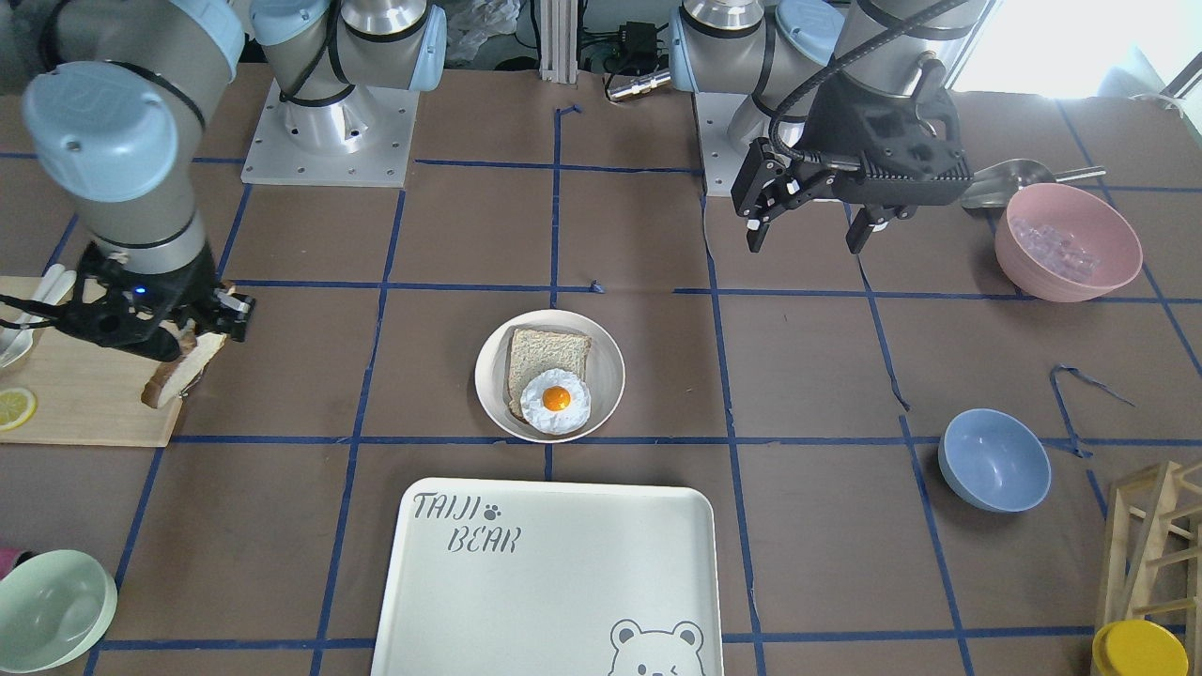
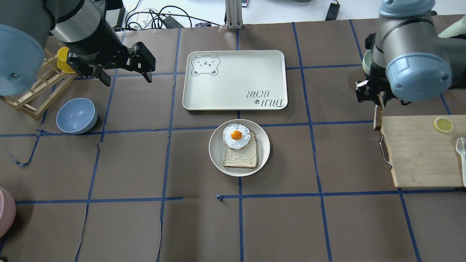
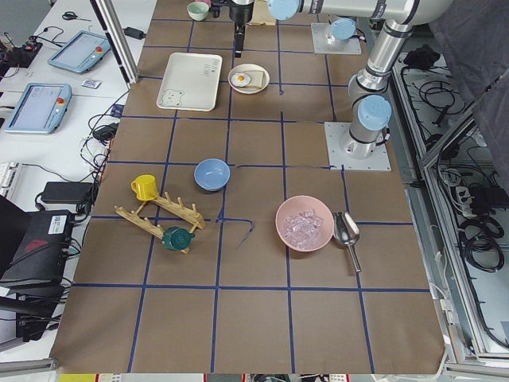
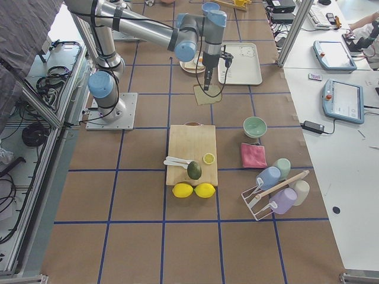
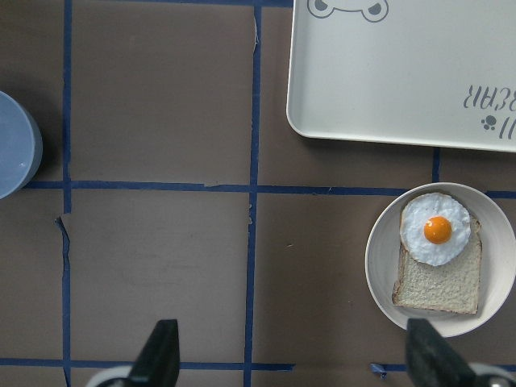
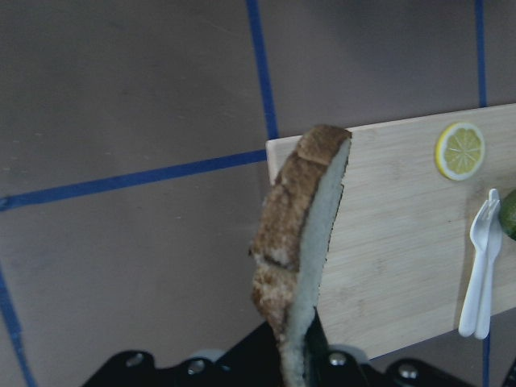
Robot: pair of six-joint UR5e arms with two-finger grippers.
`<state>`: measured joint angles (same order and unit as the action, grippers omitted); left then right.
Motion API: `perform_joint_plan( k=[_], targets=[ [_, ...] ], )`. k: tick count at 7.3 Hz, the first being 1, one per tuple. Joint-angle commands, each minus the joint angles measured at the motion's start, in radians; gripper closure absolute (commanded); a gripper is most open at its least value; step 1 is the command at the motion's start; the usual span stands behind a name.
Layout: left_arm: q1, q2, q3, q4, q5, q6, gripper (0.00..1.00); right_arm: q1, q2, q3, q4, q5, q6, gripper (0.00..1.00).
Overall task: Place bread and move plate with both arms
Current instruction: 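Carry the bread slice with the right gripper over the white plate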
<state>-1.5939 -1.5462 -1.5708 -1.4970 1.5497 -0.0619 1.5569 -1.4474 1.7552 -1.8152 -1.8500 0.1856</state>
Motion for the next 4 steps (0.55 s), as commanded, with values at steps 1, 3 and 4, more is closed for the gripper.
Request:
perform_joint_plan(
  k=[1,3,4],
  targets=[
    [0.0,0.0,0.0,0.0,0.0,-0.001,0.0,0.295,0.047,-0.043,0.072,0.119,0.419,1.0],
    [0.0,0.0,0.0,0.0,0.001,-0.001,0.0,0.426,0.111,-0.046,0.044,0.169,0.604,1.0],
    [0.0,0.0,0.0,0.0,0.001,-0.001,0.0,0.465,0.137,-0.045,0.012,0.176,0.621,1.0]
  ],
)
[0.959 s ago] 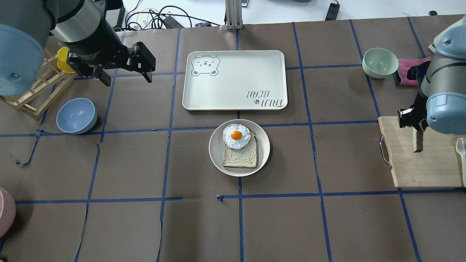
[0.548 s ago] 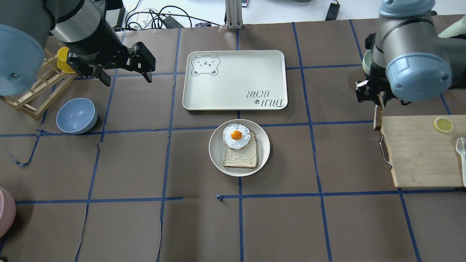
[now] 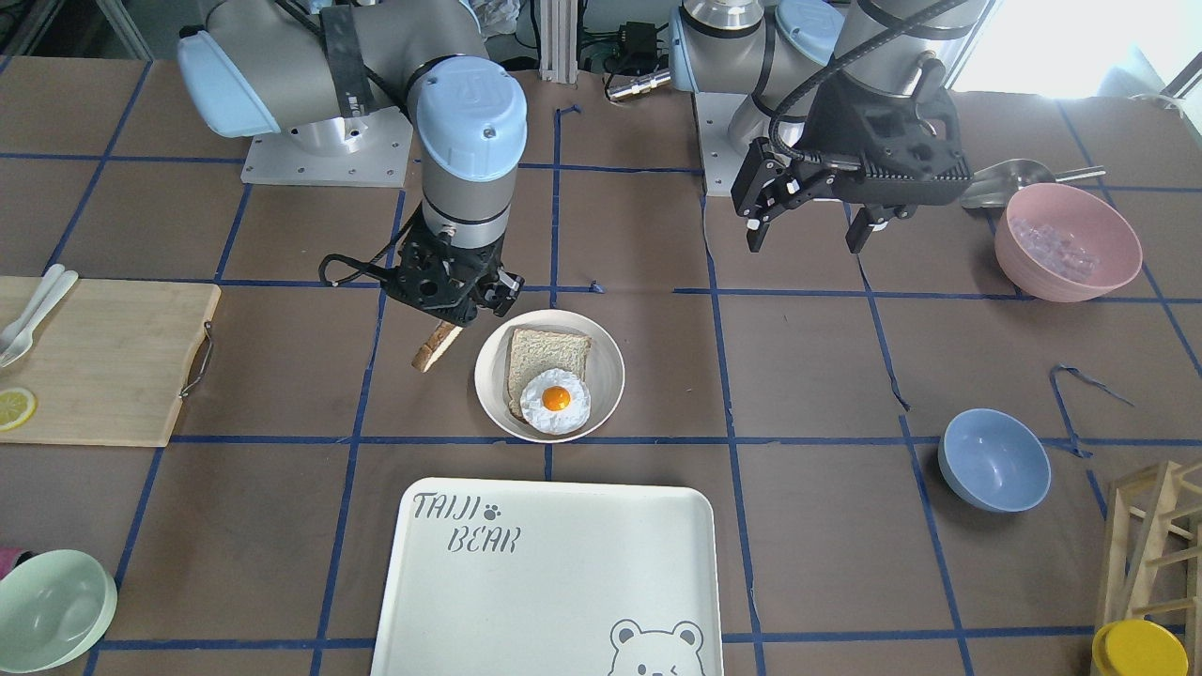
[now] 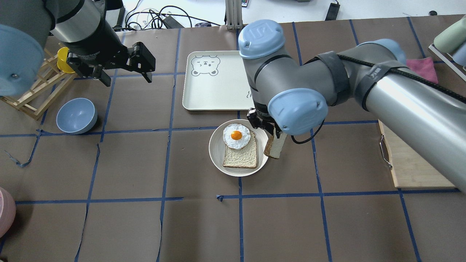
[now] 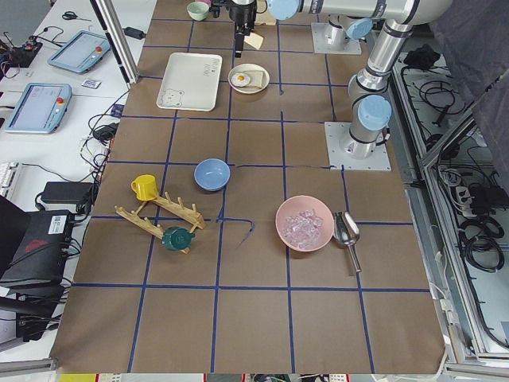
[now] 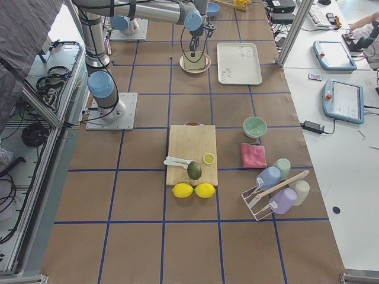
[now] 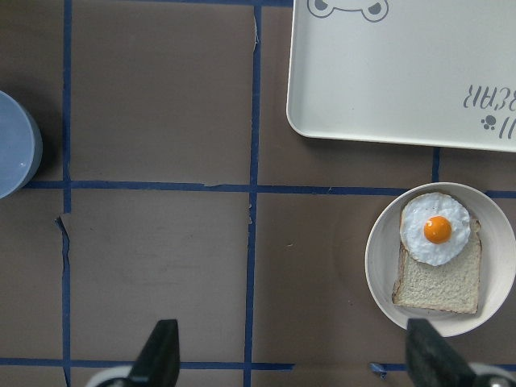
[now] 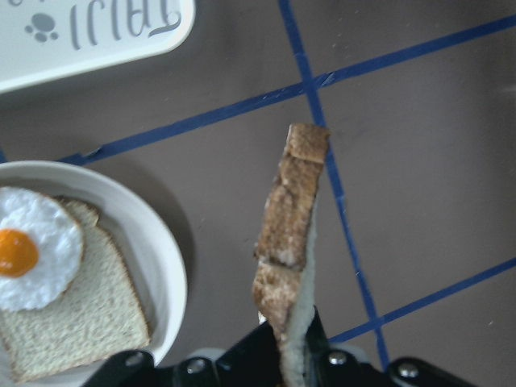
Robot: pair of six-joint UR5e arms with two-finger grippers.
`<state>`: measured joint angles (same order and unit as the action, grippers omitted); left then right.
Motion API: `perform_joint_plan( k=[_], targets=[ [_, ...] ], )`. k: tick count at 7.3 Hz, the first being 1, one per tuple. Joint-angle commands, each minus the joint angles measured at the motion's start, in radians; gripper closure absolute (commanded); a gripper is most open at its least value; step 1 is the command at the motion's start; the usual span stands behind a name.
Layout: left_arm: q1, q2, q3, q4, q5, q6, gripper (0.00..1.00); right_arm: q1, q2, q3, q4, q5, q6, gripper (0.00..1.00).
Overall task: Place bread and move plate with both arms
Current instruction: 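Carry the bread slice with the right gripper over the white plate, then lower the bread onto the fried egg and open the right gripper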
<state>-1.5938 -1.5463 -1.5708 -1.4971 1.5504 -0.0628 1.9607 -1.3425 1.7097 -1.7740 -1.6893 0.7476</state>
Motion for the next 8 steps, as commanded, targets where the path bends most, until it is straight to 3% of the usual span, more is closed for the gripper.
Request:
perform_joint_plan(
  k=[1,8],
  targets=[
    [0.0,0.0,0.0,0.0,0.0,0.0,0.0,0.064,0.036,0.002,-0.03,0.02,0.059,1.0],
    [0.0,0.0,0.0,0.0,0.0,0.0,0.0,0.066,0.108,-0.002,-0.148,0.045,0.061,1.0]
  ],
)
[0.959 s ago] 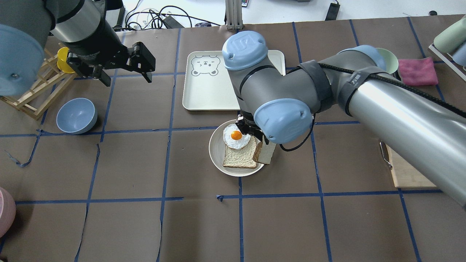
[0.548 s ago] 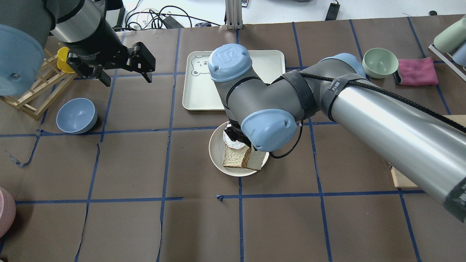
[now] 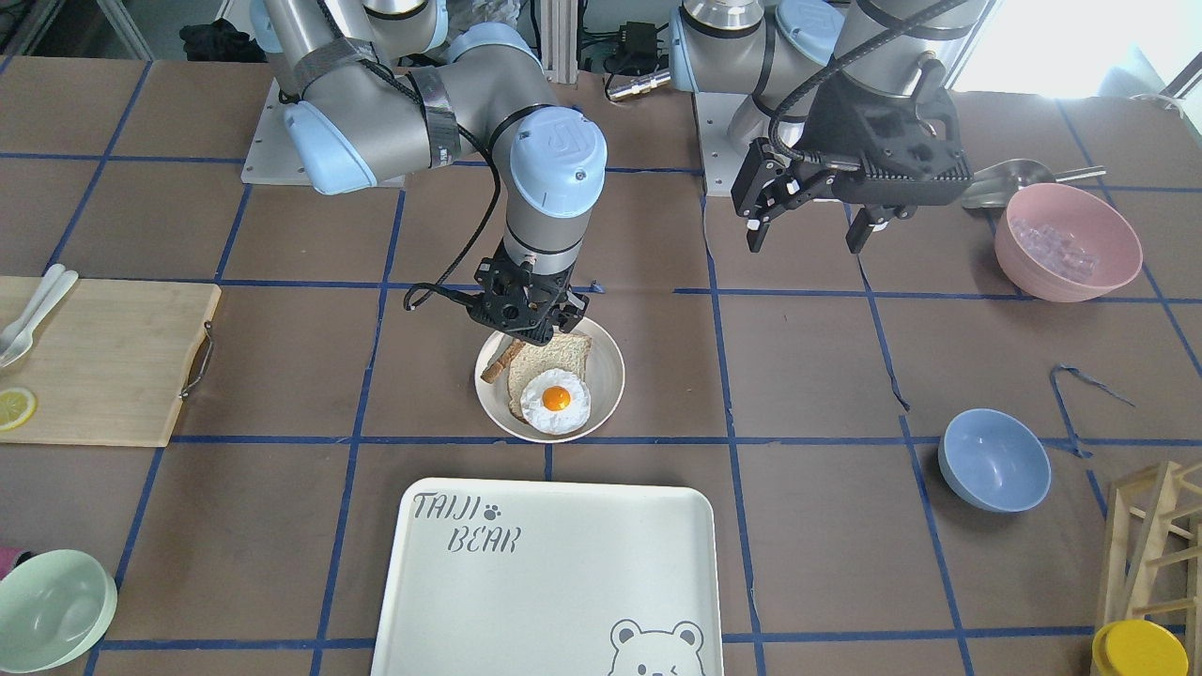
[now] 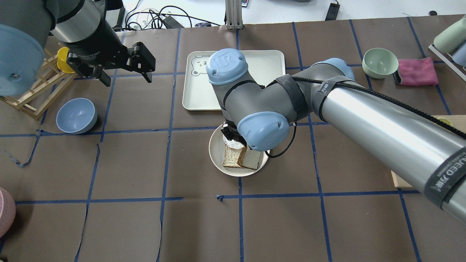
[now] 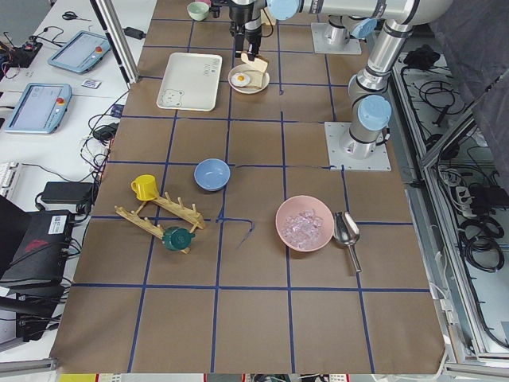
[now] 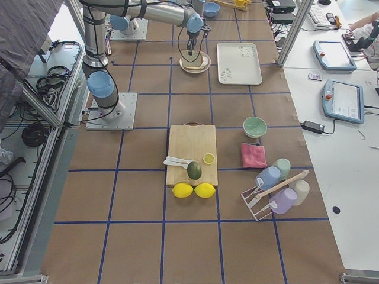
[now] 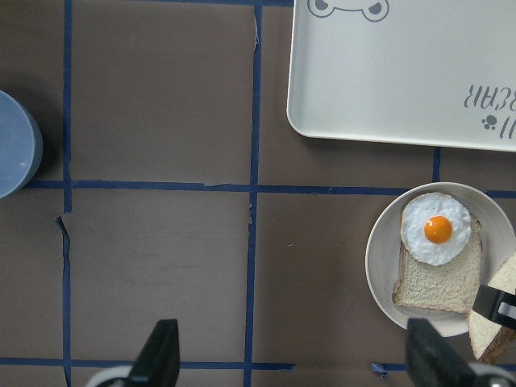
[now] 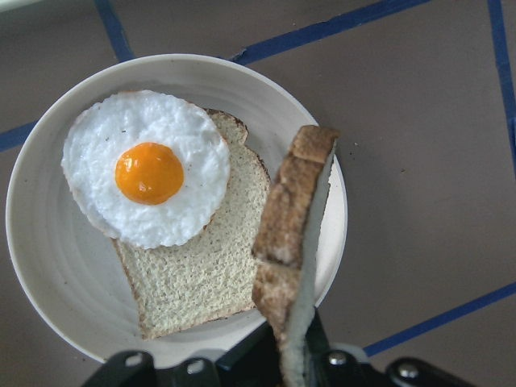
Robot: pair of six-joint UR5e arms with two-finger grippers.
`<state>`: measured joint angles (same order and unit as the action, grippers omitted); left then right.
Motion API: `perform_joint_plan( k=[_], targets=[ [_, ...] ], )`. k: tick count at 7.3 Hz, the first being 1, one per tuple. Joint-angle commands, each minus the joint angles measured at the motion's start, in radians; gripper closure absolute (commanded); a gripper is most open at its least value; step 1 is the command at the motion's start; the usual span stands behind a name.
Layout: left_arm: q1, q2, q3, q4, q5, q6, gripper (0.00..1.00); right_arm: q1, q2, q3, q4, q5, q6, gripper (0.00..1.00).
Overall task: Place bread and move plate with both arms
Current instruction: 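Lower the bread onto the fried egg and open the right gripper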
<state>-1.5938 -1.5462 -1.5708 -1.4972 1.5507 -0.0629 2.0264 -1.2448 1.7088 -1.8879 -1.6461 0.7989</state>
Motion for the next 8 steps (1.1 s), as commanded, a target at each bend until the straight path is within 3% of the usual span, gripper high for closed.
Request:
perform_joint_plan(
  k=[1,2,3,4,5,6,8],
  targets=[
    [0.0,0.0,0.0,0.0,0.0,0.002,0.0,0.0,0.01,0.0,-0.068,0.02,0.011,1.0],
    [0.0,0.0,0.0,0.0,0.0,0.0,0.0,0.0,0.011,0.0,-0.071,0.025,0.019,0.92],
    [0.0,0.0,0.0,0.0,0.0,0.0,0.0,0.0,0.013,0.005,-0.088,0.023,0.019,0.65],
    [0.0,0.0,0.0,0.0,0.0,0.0,0.0,0.0,0.013,0.005,-0.095,0.023,0.019,0.52],
    [0.0,0.0,-0.001,0.0,0.002,0.0,0.0,0.0,0.013,0.006,-0.097,0.022,0.014,0.2],
    [0.0,0.0,-0.001,0.0,0.002,0.0,0.0,0.0,0.011,0.003,-0.099,0.019,0.013,0.02],
    [0.0,0.0,-0.001,0.0,0.002,0.0,0.0,-0.02,-0.001,-0.027,-0.111,0.023,-0.009,0.0]
  ],
)
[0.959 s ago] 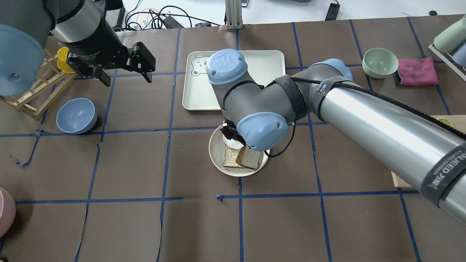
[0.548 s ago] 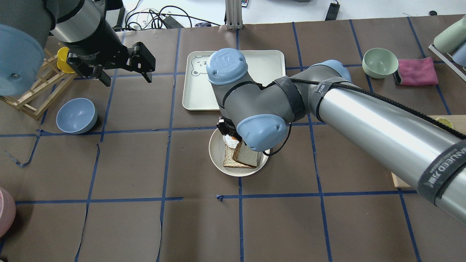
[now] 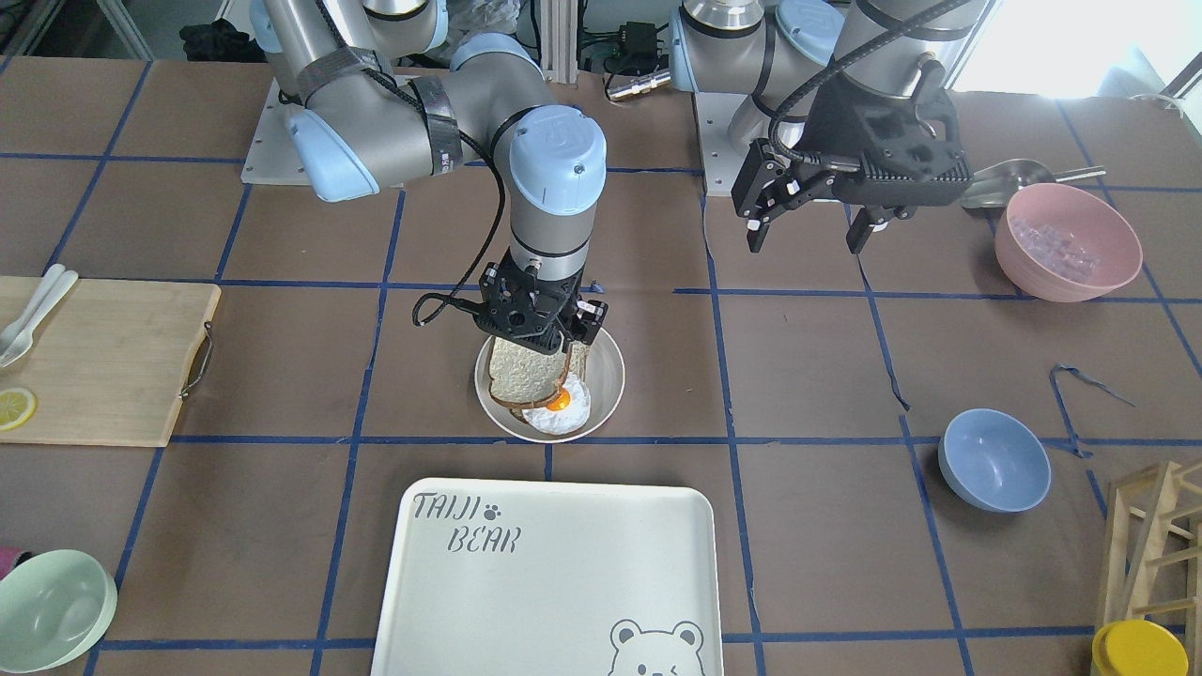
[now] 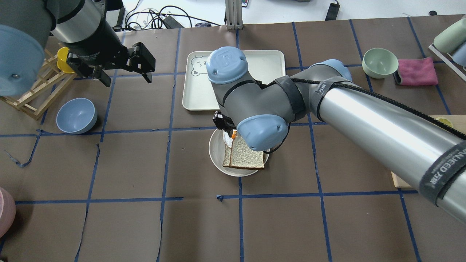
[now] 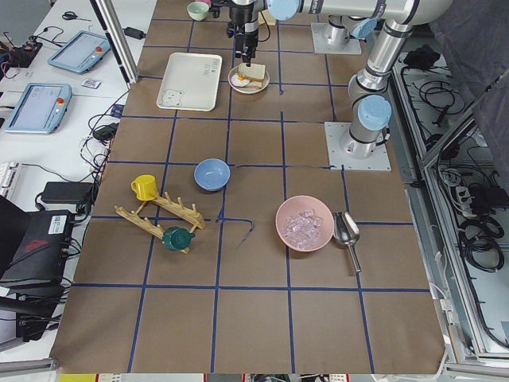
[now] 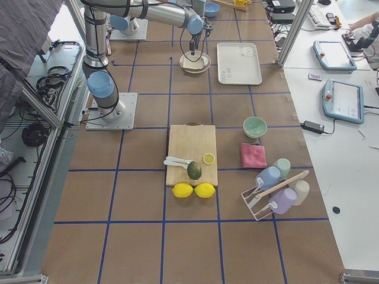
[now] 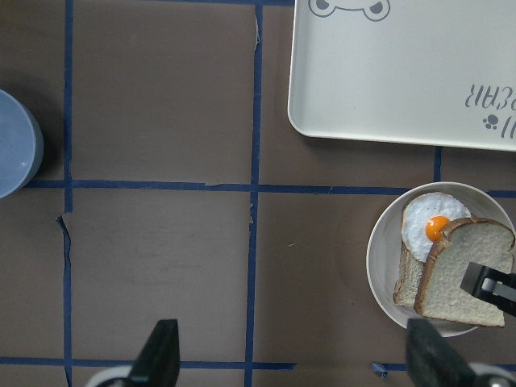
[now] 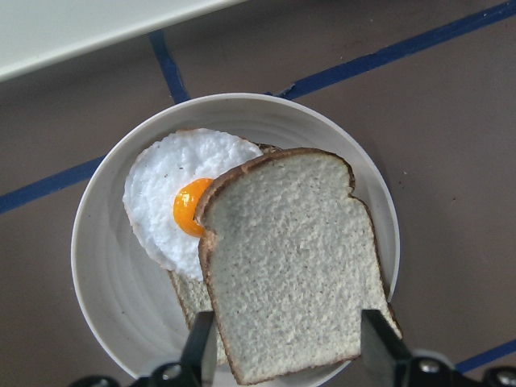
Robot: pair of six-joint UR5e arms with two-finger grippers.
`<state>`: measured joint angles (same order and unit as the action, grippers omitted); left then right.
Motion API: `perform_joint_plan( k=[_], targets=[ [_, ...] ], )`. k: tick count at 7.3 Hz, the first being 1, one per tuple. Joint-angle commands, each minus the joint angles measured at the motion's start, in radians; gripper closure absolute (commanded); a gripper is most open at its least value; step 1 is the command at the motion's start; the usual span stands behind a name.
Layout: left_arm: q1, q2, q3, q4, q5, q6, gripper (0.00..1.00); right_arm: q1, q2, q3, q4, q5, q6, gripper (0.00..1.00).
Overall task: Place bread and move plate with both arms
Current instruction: 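Raise the right gripper and withdraw it toward the far edge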
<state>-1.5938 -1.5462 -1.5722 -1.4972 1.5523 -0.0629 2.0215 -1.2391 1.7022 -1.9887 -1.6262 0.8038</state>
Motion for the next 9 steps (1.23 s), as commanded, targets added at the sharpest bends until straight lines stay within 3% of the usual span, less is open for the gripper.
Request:
perform_joint_plan(
  k=[1,3,5,7,9],
  targets=[
    [0.0,0.0,0.0,0.0,0.0,0.0,0.0,-0.038,-0.006,-0.073,-0.002,0.002,-0.069,0.0],
    [0.0,0.0,0.0,0.0,0.0,0.002,0.0,-0.136,-0.016,-0.21,0.109,0.005,-0.214,0.0],
    [0.0,0.001,0.0,0.0,0.0,0.002,0.0,-0.258,-0.04,-0.327,0.235,0.005,-0.499,0.0],
    [0.0,0.001,0.0,0.0,0.0,0.002,0.0,-0.34,-0.11,-0.325,0.278,0.002,-0.714,0.0],
    [0.0,0.003,0.0,0.0,0.0,0.002,0.0,-0.351,-0.196,-0.32,0.28,0.003,-0.784,0.0]
  ],
)
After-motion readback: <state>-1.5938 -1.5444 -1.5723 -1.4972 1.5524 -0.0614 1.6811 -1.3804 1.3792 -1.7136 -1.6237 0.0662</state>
